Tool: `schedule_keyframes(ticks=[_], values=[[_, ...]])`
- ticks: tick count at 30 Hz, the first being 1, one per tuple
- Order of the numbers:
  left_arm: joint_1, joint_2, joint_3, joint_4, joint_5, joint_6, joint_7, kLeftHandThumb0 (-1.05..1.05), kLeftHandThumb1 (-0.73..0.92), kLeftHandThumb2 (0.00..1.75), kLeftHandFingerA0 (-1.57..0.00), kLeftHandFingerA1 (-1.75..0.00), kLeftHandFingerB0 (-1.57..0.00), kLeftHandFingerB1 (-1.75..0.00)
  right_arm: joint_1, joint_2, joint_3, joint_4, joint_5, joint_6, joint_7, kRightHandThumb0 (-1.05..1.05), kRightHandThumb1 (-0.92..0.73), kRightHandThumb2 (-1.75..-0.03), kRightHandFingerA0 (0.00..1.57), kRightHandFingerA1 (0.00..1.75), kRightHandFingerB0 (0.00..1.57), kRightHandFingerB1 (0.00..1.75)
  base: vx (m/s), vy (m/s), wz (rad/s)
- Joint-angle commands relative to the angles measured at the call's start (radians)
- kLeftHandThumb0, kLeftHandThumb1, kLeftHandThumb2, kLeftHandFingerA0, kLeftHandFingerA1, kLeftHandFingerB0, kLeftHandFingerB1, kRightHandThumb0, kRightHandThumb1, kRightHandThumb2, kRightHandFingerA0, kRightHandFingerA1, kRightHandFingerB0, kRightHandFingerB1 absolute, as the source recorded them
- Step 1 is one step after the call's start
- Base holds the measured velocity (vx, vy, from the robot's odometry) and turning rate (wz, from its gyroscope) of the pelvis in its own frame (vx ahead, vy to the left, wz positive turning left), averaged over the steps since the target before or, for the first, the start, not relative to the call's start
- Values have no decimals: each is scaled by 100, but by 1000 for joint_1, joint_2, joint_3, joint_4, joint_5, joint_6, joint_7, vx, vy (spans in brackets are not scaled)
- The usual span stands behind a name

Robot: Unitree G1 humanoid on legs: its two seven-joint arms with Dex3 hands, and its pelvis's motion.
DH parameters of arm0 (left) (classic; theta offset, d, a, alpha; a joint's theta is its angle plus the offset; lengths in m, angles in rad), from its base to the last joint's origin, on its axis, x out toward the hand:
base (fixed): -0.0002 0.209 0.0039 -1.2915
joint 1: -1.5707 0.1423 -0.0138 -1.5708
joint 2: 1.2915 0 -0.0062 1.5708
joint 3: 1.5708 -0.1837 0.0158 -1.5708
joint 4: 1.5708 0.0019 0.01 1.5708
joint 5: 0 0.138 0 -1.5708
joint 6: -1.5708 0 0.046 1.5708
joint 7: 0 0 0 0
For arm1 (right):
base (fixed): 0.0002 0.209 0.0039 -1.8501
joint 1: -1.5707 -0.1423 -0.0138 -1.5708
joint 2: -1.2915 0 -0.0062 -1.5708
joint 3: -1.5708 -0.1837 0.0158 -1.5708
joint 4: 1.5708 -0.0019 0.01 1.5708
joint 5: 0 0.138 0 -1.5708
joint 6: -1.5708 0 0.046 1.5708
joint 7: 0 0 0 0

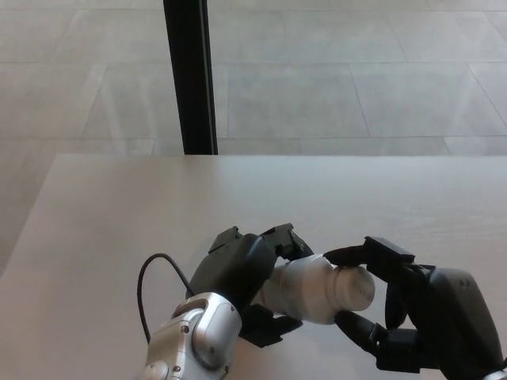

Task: The robot uses its left hand to to lift the bottle kept on the middle of the desk and tilts it towards its right hand. It then uses its right hand to rotate its cap to open it and places the bottle and cap back on the desk

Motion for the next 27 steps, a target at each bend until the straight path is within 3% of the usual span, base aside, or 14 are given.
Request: schedule_keyframes(ticks=[1, 11, 12, 13, 14, 19, 20, 21, 23, 24, 25, 26, 27], values=[[33, 16, 4, 23, 18, 8, -21, 25, 62, 106, -81, -167, -75, -133, -10, -8, -45, 20, 22, -93, -72, -31, -59, -98, 99, 165, 88, 97, 0, 0, 0], [45, 10, 12, 30, 20, 0, -25, 24, 61, 107, -81, -166, -73, -129, -31, -43, -77, 34, -12, -157, -73, -35, -58, -97, 100, 166, 90, 94, 0, 0, 0], [45, 11, 11, 26, 20, 3, -31, 25, 63, 103, -79, -162, -73, -127, -38, -57, -77, 42, -15, -182, -71, -32, -59, -97, 100, 166, 88, 93, 0, 0, 0], [45, 17, 9, 26, 22, -9, -32, 24, 63, 105, -81, -167, -74, -135, -49, -72, -74, 53, -30, -207, -77, -37, -68, -81, 99, 168, 87, 92, 0, 0, 0], [46, 17, 10, 27, 24, -13, -30, 25, 61, 110, -81, -168, -75, -137, -57, -83, -71, 64, -27, -231, -75, -37, -71, -78, 98, 169, 87, 93, 0, 0, 0], [50, 13, 15, 31, 21, -13, -33, 22, 63, 107, -79, -167, -73, -131, -110, -163, -43, 99, -101, -327, -87, -36, -64, -83, 93, 174, 82, 102, 0, 0, 0], [50, 13, 14, 33, 21, -14, -34, 23, 64, 104, -79, -166, -73, -129, -113, -168, -41, 102, -103, -331, -87, -41, -68, -70, 94, 171, 87, 97, 0, 0, 0], [48, 16, 10, 32, 27, -8, -37, 14, 63, 95, -98, -147, -80, -112, -124, -180, -35, 110, -121, -350, -101, -41, -51, -99, 118, 131, 84, 93, 0, 0, 0], [45, 21, 4, 28, 34, 2, -47, 14, 66, 90, -96, -145, -79, -111, -155, -208, -16, 139, -156, -406, -132, -41, -50, -98, 118, 132, 84, 94, 0, 0, 0], [49, 30, 6, 31, 30, -28, -44, 12, 64, 79, -89, -129, -72, -94, -174, -225, -1, 152, -176, -436, -140, -39, -50, -99, 119, 131, 86, 95, 0, 0, 0], [51, 35, 5, 33, 29, -44, -42, 12, 64, 79, -89, -129, -72, -94, -180, -230, 5, 158, -181, -449, -145, -39, -50, -99, 119, 131, 86, 95, 0, 0, 0], [49, 39, 4, 34, 26, -50, -48, 10, 65, 76, -88, -128, -72, -95, -184, -240, 13, 158, -208, -454, -158, -41, -65, -64, 94, 170, 88, 99, 0, 0, 0], [52, 40, 8, 36, 19, -61, -48, 11, 67, 80, -90, -131, -77, -104, -194, -252, 24, 171, -234, -478, -187, -37, -64, -65, 93, 171, 87, 104, 0, 0, 0]])
